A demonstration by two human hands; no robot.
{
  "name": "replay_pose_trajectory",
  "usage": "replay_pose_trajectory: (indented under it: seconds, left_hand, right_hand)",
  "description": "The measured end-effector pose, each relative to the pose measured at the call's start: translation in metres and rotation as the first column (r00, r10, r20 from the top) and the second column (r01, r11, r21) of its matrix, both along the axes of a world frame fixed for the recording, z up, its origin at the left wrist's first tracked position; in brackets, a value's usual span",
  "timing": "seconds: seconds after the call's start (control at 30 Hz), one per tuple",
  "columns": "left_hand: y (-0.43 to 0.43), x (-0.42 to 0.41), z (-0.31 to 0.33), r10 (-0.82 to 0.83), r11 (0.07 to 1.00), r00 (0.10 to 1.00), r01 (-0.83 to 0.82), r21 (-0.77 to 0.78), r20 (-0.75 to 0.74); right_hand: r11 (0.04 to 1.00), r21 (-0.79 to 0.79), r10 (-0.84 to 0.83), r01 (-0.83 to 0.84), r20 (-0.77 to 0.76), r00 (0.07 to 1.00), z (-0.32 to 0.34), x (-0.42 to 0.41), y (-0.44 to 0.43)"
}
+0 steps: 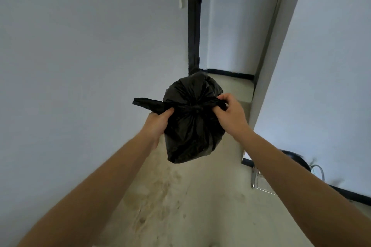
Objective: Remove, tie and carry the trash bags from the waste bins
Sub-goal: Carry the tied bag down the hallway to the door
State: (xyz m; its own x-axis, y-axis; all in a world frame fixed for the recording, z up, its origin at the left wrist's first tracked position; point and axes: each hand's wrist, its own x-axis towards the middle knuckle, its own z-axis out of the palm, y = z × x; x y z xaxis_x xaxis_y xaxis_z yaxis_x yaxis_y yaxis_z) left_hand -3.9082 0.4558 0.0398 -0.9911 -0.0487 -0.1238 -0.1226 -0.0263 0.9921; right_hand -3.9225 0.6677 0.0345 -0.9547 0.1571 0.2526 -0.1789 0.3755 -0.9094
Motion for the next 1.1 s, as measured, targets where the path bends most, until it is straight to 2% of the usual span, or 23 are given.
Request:
replay_pose_trajectory:
  seconds: [0.23,0.47,0.67,0.8,0.97,1.1]
  left_hand:
    - [0.029,-0.243,-0.009,-0.010,1.000,1.000,0.009,-0.029,-0.017]
    - [0.046,-0.459,0.025,-0.004,0.999,1.000,0.005,0.045,-0.021]
    - [0.032,-0.625,0.016,0.050,0.990,0.999,-0.048,0.130,-0.007]
    - [0.019,-0.744,-0.003,0.011,0.978,1.000,-0.005,0.210,-0.026]
    - [0.007,-0.902,-0.005,-0.066,0.983,0.995,0.078,0.169,-0.073]
    - [0.021,-1.005,-0.013,-0.131,0.979,0.991,0.133,0.151,-0.026]
  right_hand:
    - [0.998,-0.065,-0.026,0.024,-0.044,0.999,-0.027,-0.229,0.024]
    - [0.986,-0.165,-0.021,0.018,-0.017,1.000,0.012,-0.459,0.035]
    - [0.991,-0.119,0.054,-0.055,-0.010,0.998,0.013,-0.628,0.022]
    - [0.993,-0.108,0.048,-0.049,-0.008,0.999,-0.004,-0.747,0.010]
    - [0.997,-0.071,0.013,-0.015,-0.021,1.000,-0.007,-0.887,0.001]
    - [0.998,-0.061,-0.028,0.029,0.020,0.999,-0.016,-0.975,0.016]
